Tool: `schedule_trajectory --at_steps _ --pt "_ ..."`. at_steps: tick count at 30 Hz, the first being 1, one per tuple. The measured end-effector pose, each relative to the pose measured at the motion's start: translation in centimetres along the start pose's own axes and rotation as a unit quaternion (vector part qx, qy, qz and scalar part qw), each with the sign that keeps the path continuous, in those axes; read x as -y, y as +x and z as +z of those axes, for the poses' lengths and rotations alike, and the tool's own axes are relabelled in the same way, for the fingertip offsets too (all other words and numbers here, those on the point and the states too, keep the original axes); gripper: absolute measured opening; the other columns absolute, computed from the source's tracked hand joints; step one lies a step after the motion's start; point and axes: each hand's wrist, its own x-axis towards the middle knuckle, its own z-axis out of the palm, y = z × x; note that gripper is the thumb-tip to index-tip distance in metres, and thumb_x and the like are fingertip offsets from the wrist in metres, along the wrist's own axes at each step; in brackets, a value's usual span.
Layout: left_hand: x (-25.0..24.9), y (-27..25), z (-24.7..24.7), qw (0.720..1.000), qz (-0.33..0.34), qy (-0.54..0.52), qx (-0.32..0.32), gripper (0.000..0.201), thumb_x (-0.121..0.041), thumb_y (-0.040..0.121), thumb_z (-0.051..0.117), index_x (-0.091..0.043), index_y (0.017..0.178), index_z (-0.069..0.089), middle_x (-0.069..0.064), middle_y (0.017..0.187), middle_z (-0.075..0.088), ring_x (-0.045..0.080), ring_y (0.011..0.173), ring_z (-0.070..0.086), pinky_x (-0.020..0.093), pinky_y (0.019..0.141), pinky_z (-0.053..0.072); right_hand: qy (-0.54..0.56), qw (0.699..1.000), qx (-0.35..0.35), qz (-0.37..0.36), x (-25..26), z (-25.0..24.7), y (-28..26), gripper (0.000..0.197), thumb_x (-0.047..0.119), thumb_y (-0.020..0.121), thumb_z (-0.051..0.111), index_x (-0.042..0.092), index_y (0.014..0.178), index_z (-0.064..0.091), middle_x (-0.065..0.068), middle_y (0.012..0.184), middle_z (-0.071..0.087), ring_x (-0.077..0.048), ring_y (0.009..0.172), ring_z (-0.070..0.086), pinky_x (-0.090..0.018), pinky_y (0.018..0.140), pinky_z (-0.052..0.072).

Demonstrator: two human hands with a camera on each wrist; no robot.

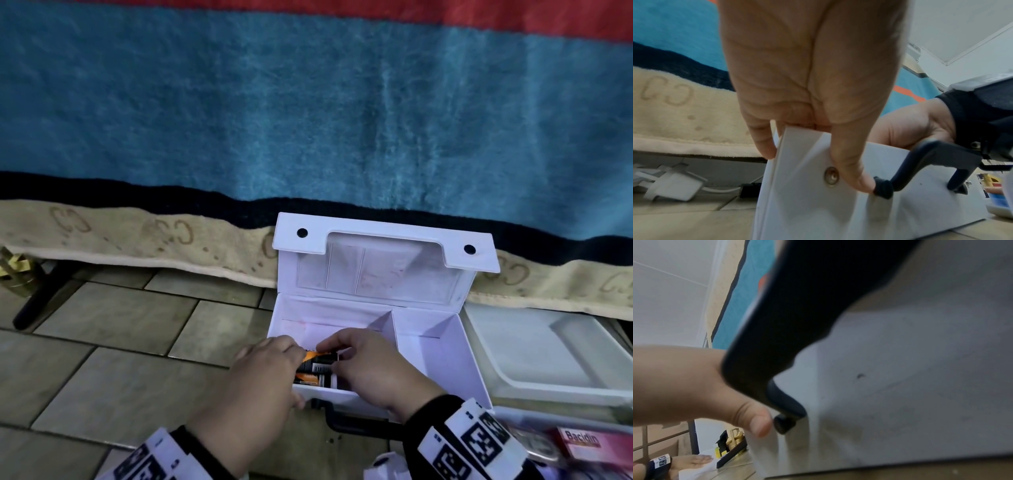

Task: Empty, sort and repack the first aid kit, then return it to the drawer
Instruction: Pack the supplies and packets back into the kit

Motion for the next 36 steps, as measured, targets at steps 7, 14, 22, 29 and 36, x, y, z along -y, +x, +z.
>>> schedule_trajectory --at_steps 7,14,22,29,36 --pt "0.1 0.1 0.3 1.000 -0.003 0.010 -0.013 0.047 -0.036 0.084 0.060 -0.030 0.128 0.045 -0.014 0.127 0.043 0.007 0.123 0.039 0.023 0.099 0.027 -0.016 1.000 -0.008 -0.009 -0.1 0.0 0.2 0.026 0.004 0.086 0.056 0.029 0.089 0.063 0.010 0.076 0.057 -0.003 0.062 0.052 -0.013 0.058 0.041" --pt "0.0 0.1 0.4 1.000 -0.003 0.020 -0.015 0.045 -0.038 0.084 0.060 -0.030 0.127 0.047 -0.014 0.126 0.044 0.007 0.122 0.041 0.022 0.098 0.027 -0.134 0.989 -0.059 -0.027 0.7 0.4 -0.4 0.025 0.015 0.088 0.054 0.026 0.109 0.060 0.001 0.118 0.058 -0.013 0.103 0.057 -0.018 0.080 0.042" --pt "-2.6 -0.1 -1.1 0.995 0.049 0.071 -0.056 0.055 -0.056 0.032 0.081 -0.030 0.079 0.067 -0.014 0.078 0.064 0.008 0.071 0.067 0.030 0.066 0.052 -0.054 0.973 -0.191 -0.118 3.0 -5.6 -8.5 0.015 0.028 0.090 0.057 0.033 0.102 0.063 0.013 0.114 0.054 -0.004 0.089 0.056 -0.007 0.064 0.039" --pt "-11.6 0.0 -1.8 0.971 0.225 0.027 -0.080 0.044 -0.058 0.063 0.041 -0.032 0.088 0.067 -0.017 0.083 0.062 0.006 0.076 0.065 0.022 0.077 0.042 0.051 0.915 -0.397 -0.055 -3.7 -13.0 -18.3 0.012 0.019 0.082 0.067 0.030 0.082 0.069 0.011 0.086 0.071 0.002 0.082 0.063 -0.004 0.066 0.041" --pt "-18.2 0.2 1.4 0.888 0.444 0.066 0.100 0.044 -0.043 0.083 0.059 -0.031 0.124 0.048 -0.009 0.125 0.041 0.012 0.122 0.035 0.030 0.102 0.029 0.123 0.868 -0.478 0.062 -10.5 -13.1 -25.0 0.016 0.005 0.083 0.067 0.020 0.078 0.070 0.009 0.075 0.074 -0.009 0.064 0.064 -0.021 0.062 0.047"
